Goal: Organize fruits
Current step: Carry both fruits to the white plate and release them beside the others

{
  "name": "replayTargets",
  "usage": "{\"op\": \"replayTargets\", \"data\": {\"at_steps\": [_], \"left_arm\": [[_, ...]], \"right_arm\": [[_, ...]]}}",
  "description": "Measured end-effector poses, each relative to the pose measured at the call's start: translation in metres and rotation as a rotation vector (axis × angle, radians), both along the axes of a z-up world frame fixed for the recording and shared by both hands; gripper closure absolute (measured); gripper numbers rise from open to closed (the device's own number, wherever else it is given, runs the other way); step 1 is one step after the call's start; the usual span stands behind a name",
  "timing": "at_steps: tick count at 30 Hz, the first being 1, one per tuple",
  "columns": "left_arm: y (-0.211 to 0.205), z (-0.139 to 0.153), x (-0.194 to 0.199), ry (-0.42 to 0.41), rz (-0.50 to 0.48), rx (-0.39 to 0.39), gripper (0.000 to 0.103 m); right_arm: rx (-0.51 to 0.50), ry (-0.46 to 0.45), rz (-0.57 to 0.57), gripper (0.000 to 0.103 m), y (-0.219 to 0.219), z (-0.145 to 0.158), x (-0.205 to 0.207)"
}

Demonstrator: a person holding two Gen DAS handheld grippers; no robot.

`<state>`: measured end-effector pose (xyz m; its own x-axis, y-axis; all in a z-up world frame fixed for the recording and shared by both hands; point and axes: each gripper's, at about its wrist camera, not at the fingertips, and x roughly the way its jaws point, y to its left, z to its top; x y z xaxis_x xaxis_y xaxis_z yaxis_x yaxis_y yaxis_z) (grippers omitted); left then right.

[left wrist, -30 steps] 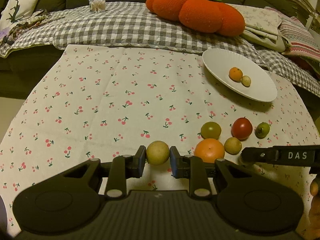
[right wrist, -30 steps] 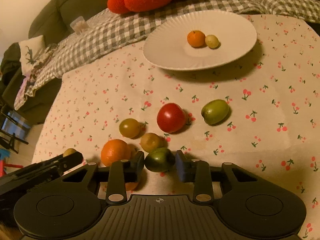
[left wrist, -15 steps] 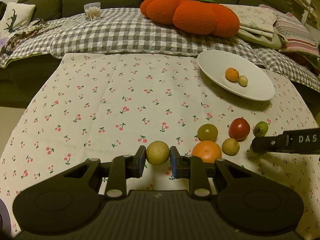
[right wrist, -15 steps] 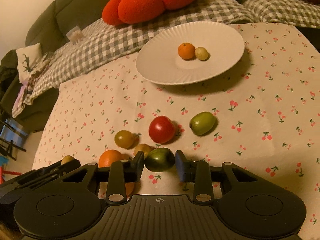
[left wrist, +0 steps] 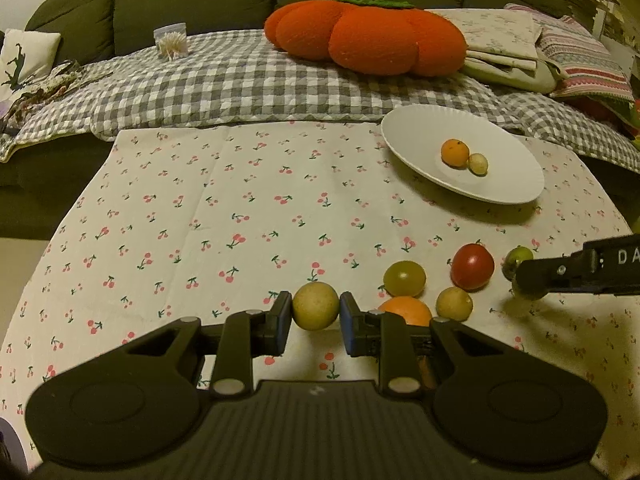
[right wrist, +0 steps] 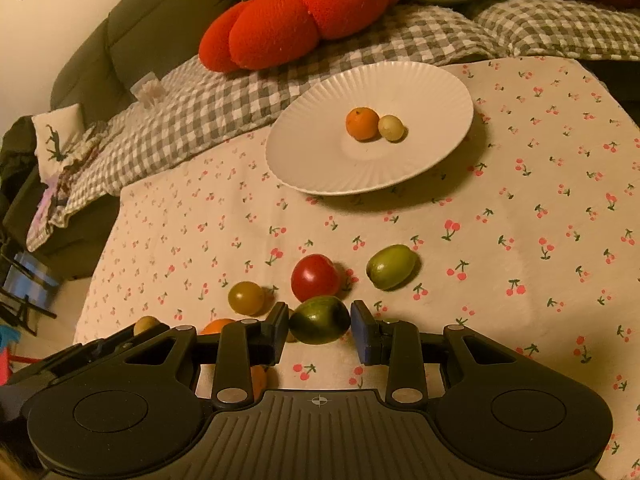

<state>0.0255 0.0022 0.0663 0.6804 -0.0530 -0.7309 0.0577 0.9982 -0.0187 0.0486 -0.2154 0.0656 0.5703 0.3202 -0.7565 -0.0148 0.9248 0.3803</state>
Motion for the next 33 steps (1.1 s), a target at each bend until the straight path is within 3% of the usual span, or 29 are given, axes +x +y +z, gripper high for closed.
{"op": "replayTargets", "data": {"at_steps": [16,33], "left_arm": [[-0.024,0.014,0.021,-0.079,-0.076,0.049,0.079],[-0.073,0.022,0.069,-0.179,-0.306,-0.041,0.079]], "right_arm": [[0.026,-0.04,-0.079,0.071,-0.032,0.017,0.009],[0.05,-0.06,-0.2,0.071,-0.077,0.024,0.038]]}}
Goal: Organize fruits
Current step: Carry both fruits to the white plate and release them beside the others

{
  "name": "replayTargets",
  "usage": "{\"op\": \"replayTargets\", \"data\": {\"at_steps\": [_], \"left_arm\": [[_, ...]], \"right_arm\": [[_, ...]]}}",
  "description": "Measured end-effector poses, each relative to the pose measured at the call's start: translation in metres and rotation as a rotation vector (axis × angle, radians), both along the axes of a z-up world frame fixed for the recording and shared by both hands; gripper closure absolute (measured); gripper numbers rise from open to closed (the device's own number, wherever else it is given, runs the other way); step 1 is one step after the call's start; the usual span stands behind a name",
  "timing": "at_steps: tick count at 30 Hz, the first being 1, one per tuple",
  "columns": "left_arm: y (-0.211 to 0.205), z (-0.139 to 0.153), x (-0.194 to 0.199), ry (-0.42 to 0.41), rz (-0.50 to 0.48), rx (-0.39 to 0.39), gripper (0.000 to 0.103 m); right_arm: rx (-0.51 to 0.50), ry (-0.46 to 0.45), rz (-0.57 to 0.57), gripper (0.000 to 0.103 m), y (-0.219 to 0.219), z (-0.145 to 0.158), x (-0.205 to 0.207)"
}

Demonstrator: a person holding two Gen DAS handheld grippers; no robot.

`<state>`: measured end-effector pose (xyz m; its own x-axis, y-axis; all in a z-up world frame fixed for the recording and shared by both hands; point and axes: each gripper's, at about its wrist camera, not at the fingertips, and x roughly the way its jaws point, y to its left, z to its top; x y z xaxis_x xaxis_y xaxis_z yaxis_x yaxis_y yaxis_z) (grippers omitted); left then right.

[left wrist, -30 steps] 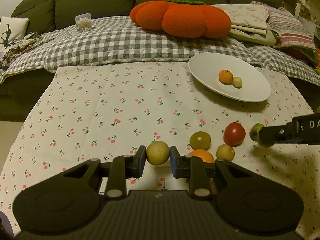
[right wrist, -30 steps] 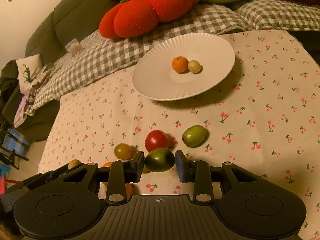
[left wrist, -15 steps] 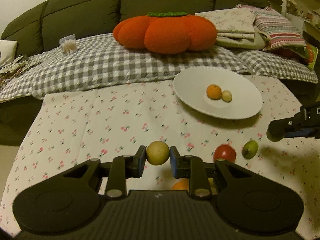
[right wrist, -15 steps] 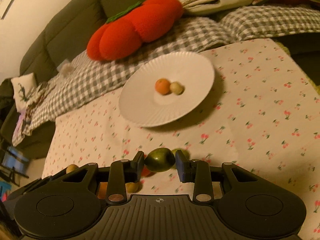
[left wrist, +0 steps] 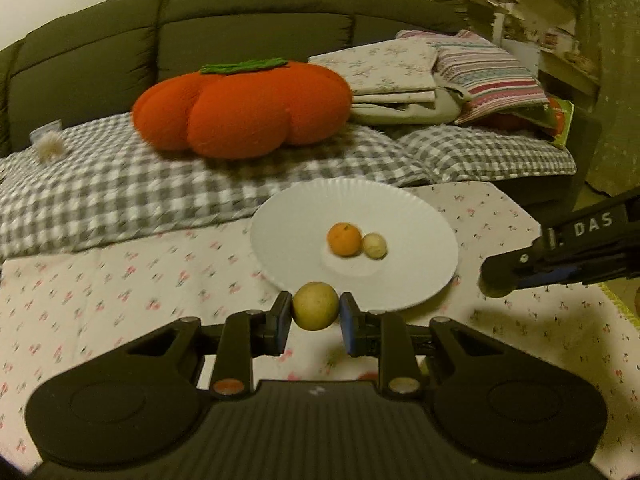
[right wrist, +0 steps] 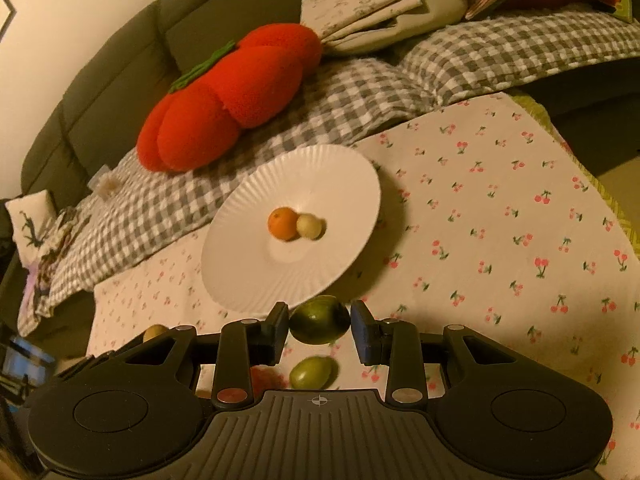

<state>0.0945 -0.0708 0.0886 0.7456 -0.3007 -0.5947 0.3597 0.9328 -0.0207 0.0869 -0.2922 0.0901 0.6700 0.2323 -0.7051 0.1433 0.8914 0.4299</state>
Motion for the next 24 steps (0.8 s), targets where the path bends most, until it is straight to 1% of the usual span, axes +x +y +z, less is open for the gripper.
{"op": "replayTargets", "data": {"at_steps": [5,9,12,15,18,24], "left_arm": [[-0.008,-0.01,0.021,0.003,-0.02,-0.001,0.079],[-0.011,-0.02,0.033,0.016,-0.033,-0.02,0.079],[-0.019,-0.025,0.039,-0.001,-0.053,0.005,0.079],[-0.028,-0.027,0.044,-0.01,-0.07,0.008,0.079],[-0.036,-0.032,0.047,-0.024,-0.091,0.029,0.079],[-0.043,-0.043,0.055,-0.002,-0.1,0.035,0.079]], "right_arm": [[-0.05,-0.023,-0.02,0.071,0.0,-0.003,0.015],[-0.081,-0.049,-0.012,0.071,0.005,-0.007,0.027],[-0.098,-0.071,0.006,0.071,0.008,-0.011,0.034],[-0.109,-0.089,0.024,0.071,0.012,-0.016,0.04],[-0.115,-0.096,0.04,0.071,0.016,-0.021,0.045],[-0.127,-0.113,0.07,0.07,0.023,-0.027,0.05]]}}
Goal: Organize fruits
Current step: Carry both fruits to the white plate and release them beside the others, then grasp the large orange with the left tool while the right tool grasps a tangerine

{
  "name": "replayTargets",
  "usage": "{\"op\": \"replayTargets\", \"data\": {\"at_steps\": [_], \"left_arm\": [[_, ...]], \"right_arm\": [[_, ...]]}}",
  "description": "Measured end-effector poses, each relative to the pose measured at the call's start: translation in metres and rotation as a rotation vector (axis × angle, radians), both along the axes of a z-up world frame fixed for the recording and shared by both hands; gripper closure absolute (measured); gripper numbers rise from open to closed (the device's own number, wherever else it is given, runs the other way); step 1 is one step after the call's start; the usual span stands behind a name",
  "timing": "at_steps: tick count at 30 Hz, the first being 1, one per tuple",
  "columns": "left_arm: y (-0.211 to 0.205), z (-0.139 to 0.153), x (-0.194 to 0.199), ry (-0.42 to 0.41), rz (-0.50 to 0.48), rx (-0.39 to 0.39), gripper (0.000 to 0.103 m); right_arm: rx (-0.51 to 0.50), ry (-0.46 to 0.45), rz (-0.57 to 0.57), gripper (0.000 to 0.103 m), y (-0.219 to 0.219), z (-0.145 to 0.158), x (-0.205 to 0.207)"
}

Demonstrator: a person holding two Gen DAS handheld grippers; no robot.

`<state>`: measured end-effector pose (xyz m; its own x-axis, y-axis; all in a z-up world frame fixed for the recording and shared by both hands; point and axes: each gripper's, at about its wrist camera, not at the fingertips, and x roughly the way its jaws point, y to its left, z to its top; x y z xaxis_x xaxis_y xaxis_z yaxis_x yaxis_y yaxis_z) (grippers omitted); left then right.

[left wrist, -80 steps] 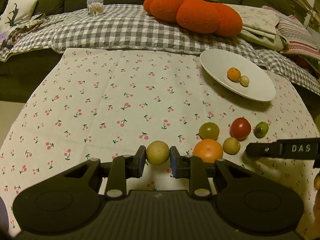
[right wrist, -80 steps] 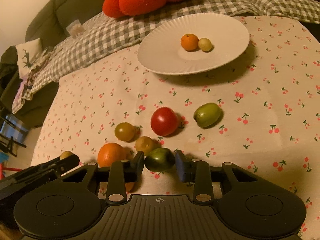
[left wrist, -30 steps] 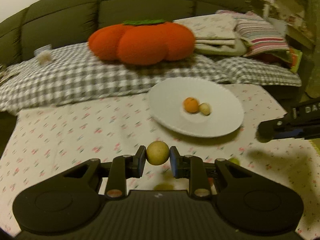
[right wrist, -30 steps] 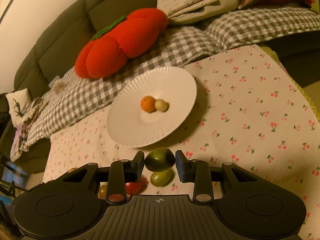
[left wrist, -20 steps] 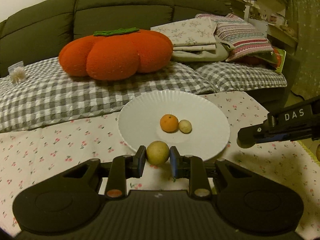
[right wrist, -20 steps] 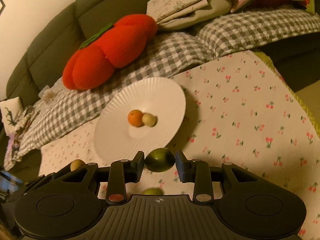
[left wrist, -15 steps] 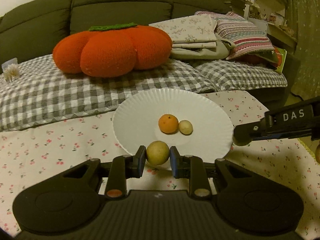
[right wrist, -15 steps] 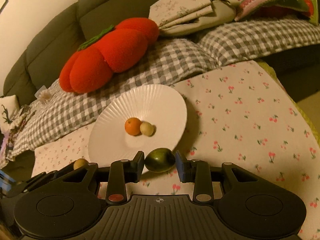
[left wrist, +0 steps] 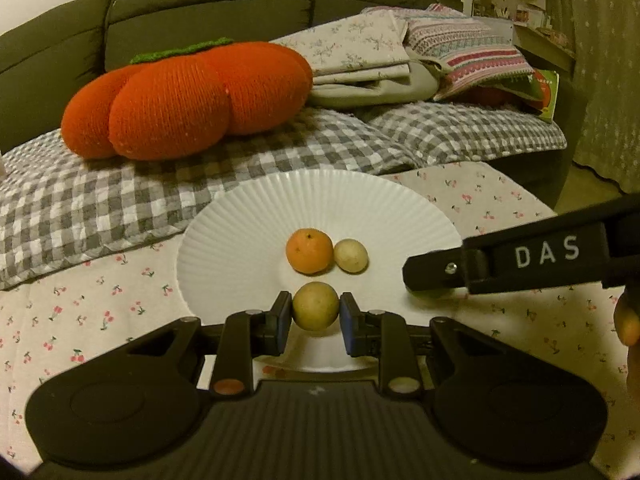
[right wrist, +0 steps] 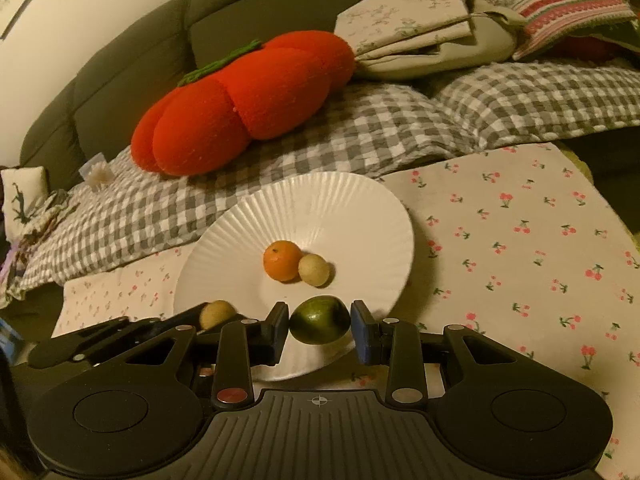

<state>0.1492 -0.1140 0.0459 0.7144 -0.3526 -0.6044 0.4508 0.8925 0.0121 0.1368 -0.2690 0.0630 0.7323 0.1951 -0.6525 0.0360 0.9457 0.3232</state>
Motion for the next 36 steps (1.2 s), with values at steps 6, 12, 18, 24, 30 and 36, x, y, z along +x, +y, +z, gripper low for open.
{"op": "replayTargets", "data": {"at_steps": [6,12,18,24,30,36], "left_arm": [[-0.002,-0.005,0.001,-0.002,0.0,0.021,0.077],[0.005,0.003,0.0,0.001,-0.001,-0.008,0.048],[0.016,0.014,-0.006,0.002,0.034,-0.024,0.049],[0.032,0.028,-0.017,0.033,0.08,-0.051,0.049],[0.045,0.036,-0.033,0.088,0.138,-0.048,0.049],[0.065,0.039,-0.054,0.169,0.205,-0.05,0.047]], "right_arm": [[-0.001,0.001,0.012,0.069,0.003,-0.007,0.005],[0.044,0.015,-0.013,0.058,-0.003,-0.004,0.005],[0.07,0.015,-0.045,0.053,-0.008,0.004,0.002],[0.105,0.008,-0.087,0.053,-0.02,0.017,-0.005],[0.127,0.027,-0.087,0.046,-0.023,0.028,-0.018],[0.067,0.045,-0.047,0.022,-0.009,0.034,-0.045]]}}
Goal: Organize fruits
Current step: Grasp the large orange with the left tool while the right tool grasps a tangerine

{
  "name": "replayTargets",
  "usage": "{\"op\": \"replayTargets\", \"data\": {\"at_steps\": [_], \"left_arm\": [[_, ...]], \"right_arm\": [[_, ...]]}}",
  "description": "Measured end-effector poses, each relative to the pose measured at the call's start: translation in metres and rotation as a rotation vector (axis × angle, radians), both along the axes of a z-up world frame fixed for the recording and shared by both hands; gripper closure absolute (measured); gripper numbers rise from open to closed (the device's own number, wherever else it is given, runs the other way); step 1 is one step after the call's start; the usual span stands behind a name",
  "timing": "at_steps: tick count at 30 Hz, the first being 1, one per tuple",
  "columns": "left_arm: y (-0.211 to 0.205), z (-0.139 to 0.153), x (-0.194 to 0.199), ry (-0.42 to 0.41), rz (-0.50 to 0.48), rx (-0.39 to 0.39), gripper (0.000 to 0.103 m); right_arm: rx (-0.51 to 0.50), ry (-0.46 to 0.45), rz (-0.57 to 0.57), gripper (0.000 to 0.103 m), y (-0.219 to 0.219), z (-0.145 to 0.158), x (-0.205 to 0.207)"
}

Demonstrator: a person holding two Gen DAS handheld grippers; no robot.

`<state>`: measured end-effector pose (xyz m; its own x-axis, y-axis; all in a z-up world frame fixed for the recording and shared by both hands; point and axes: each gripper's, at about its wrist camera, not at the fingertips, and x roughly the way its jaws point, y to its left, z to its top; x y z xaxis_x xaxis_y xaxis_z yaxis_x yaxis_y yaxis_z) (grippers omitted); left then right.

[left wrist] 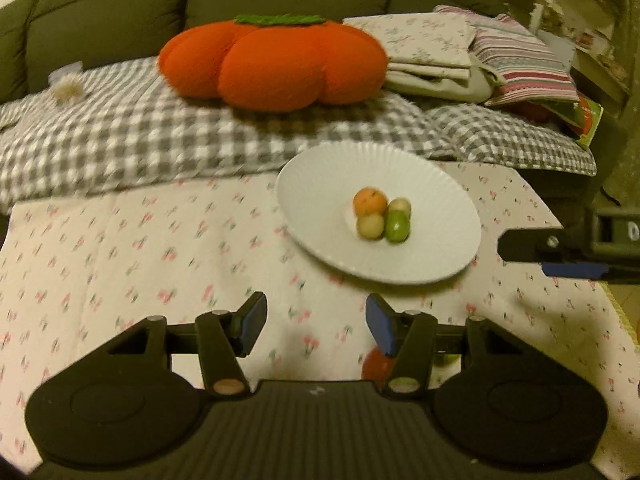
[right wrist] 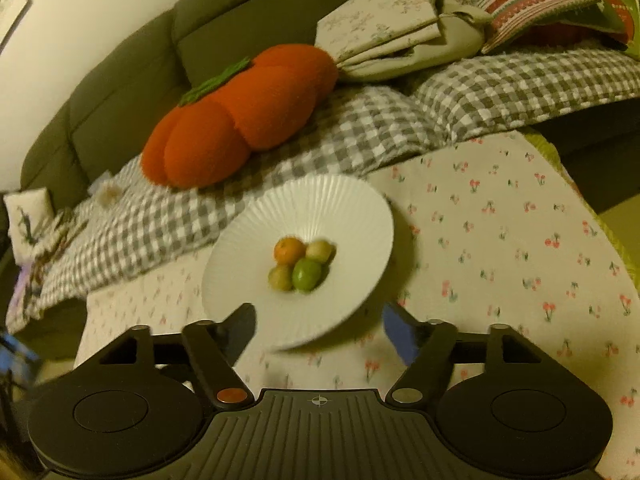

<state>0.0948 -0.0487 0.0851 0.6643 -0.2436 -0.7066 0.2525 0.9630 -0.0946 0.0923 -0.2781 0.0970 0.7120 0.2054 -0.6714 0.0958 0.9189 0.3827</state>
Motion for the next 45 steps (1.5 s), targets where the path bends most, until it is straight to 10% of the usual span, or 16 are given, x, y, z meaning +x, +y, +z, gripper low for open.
{"op": "replayTargets", "data": {"at_steps": [17,45], "left_arm": [[0.039,-0.019,-0.059,0.149,0.101,-0.086,0.046],[0.035,-0.039,-0.055,0.138,0.12,-0.104,0.065]], "right_arm": [[0.028,0.071,0.101,0.019,0.025,-0.003,-0.037],[-0.012,0.157,0.201,0.018,0.05,-0.024,-0.04]]}}
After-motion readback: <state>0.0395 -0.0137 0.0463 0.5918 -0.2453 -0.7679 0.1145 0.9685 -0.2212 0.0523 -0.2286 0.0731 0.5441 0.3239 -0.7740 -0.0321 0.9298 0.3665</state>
